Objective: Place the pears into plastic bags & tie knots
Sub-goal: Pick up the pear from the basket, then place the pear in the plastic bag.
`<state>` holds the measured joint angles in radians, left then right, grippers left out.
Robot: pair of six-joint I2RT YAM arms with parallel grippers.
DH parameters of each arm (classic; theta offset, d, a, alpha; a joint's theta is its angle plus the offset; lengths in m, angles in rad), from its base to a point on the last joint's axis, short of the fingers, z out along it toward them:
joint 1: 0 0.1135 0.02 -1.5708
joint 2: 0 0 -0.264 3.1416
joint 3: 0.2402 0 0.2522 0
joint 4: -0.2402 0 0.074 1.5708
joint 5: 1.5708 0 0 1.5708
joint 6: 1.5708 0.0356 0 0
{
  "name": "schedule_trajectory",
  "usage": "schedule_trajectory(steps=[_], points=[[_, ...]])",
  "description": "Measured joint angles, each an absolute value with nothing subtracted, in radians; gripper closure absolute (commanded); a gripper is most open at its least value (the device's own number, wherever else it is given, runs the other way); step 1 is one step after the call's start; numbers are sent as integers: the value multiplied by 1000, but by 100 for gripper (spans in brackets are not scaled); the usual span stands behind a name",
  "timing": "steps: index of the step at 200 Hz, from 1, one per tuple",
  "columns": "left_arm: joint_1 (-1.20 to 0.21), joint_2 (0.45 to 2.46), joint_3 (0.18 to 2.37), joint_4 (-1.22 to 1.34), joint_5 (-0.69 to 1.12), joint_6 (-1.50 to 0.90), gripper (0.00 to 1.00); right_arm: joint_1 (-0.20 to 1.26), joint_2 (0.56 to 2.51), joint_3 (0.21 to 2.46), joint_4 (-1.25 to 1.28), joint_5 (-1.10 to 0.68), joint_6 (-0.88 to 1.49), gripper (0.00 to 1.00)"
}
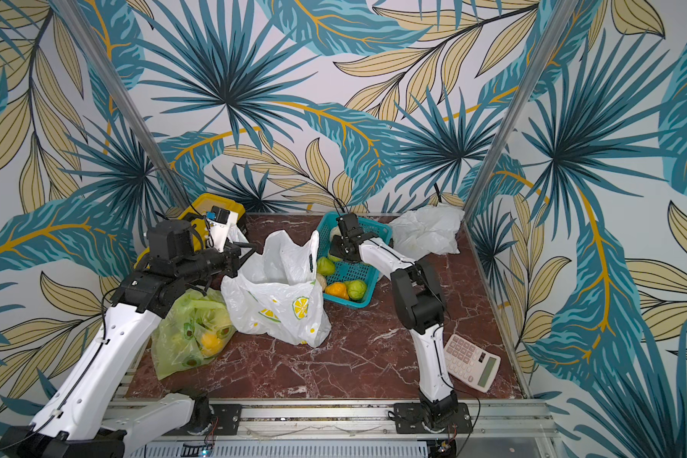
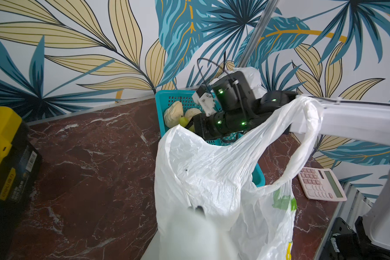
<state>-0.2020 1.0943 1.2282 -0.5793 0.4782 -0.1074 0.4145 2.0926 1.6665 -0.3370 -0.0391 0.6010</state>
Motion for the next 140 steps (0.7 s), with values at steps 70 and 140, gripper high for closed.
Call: schedule_trajectory(steps=[70, 140], points=[[-217, 1092, 1197, -505, 385, -189, 100, 424, 1272, 1238, -293, -116, 662, 73], [-286, 1084, 1176, -421, 339, -259, 100, 757, 1419, 1498, -283, -125, 665, 76]])
